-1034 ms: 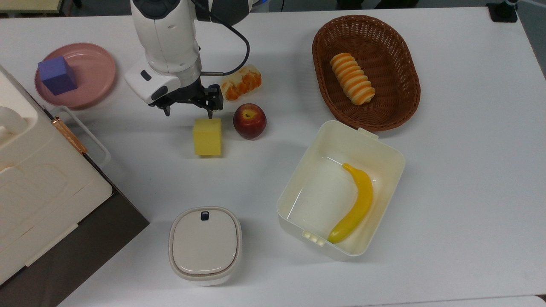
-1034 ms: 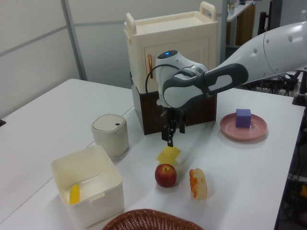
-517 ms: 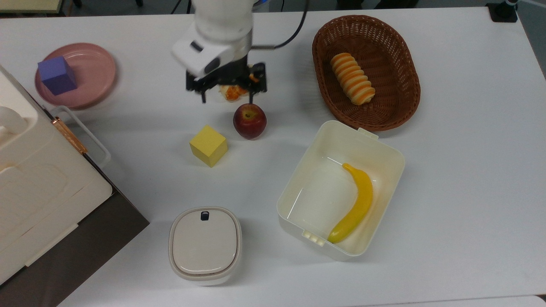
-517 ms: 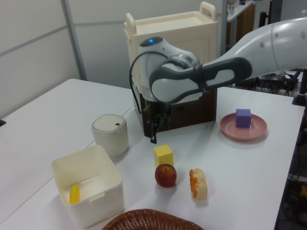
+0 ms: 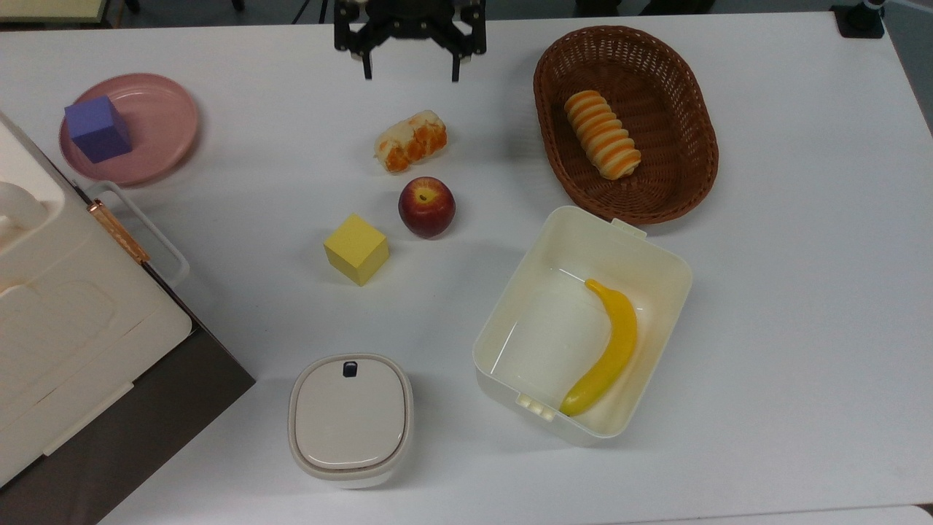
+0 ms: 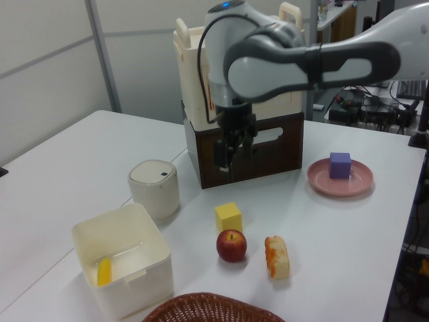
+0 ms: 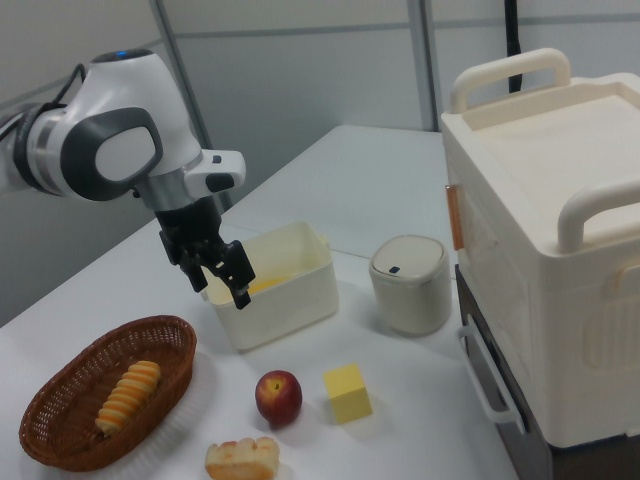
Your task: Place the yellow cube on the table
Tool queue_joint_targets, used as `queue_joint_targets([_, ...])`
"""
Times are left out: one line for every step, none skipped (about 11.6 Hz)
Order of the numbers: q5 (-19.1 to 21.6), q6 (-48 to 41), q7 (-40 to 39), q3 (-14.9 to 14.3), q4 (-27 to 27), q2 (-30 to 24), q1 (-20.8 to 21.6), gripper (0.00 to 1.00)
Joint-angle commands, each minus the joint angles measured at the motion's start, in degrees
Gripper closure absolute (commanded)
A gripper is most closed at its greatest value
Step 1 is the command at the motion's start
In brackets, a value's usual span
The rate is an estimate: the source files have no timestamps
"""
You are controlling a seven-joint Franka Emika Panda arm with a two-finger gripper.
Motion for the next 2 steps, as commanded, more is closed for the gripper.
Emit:
queue_joint_targets([1.74,-2.75,0.76,-1.80,-1.66,-3.40,1.28,0.00])
queue_joint_targets([1.65,-3.19,0.68,-1.89,-1.57,-3.40,1.28,0.00])
